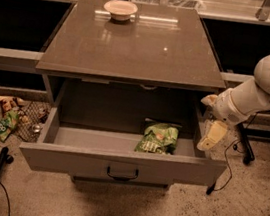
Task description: Pick green jalapeno chip bag from top drawer and place on counter
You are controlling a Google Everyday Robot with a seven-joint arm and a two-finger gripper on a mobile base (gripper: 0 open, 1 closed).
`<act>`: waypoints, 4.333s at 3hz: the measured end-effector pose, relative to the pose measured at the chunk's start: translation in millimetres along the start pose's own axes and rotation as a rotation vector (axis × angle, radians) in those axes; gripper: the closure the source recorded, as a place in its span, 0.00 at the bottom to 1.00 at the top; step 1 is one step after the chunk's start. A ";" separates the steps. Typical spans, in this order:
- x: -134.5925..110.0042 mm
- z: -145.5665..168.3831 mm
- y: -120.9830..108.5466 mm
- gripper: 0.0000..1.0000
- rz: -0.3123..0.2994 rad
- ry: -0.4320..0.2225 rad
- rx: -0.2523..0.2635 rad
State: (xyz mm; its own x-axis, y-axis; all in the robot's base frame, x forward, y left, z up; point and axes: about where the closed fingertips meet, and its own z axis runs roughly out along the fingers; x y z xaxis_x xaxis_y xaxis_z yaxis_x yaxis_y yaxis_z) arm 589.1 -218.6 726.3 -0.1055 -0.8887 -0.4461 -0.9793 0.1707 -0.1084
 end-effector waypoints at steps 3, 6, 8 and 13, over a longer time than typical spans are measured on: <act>-10.3 81.7 -25.2 0.00 0.034 0.011 -0.023; -9.2 136.1 -16.3 0.18 0.085 -0.014 -0.030; -18.6 130.8 -14.5 0.72 0.068 -0.085 -0.033; -24.8 -24.7 -9.3 1.00 -0.018 -0.193 0.177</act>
Offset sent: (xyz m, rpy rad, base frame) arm 0.0529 0.0452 -0.0690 0.0279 0.0527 0.0177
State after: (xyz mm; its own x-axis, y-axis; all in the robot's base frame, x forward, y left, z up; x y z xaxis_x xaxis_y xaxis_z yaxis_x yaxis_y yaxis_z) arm 596.6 -208.7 760.3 -0.0371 -0.7975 -0.6021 -0.9336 0.2426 -0.2638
